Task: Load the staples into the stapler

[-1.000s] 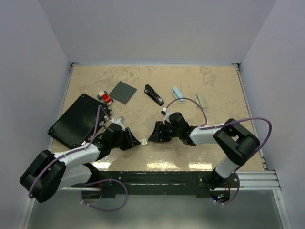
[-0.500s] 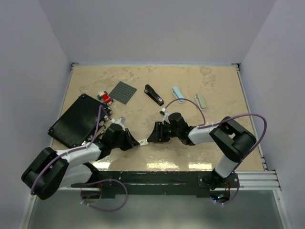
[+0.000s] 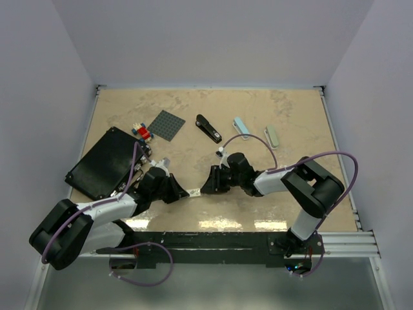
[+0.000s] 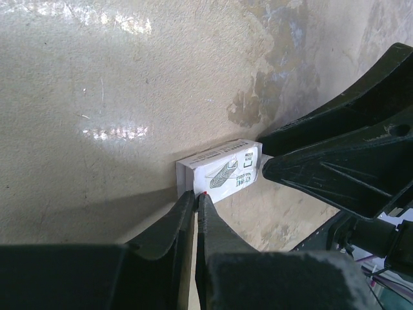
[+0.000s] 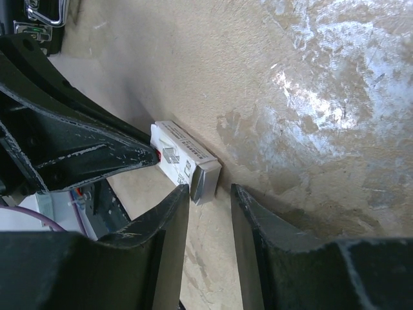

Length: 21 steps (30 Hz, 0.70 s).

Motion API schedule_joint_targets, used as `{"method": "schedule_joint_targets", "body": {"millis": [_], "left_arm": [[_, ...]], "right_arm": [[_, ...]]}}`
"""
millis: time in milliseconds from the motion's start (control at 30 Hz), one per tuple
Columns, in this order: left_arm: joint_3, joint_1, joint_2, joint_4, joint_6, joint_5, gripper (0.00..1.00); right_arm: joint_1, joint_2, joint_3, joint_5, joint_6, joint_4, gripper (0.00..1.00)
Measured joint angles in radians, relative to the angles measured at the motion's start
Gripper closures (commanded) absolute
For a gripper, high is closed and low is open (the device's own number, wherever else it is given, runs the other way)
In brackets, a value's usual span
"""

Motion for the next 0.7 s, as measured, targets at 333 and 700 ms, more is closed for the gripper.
{"method": "schedule_joint_targets", "body": {"millis": [333,700], "left_arm": [[0.000,0.000,0.000,0.000,-0.001,0.000,0.97],[0.000,0.000,-0.001,0.001,-0.005,0.000,1.00]], "right_arm": [[0.000,0.000,0.011,0.006,-0.009,-0.039,0.67],[0.000,0.000,0.037,0.011,-0.014,-0.093,0.70]]}}
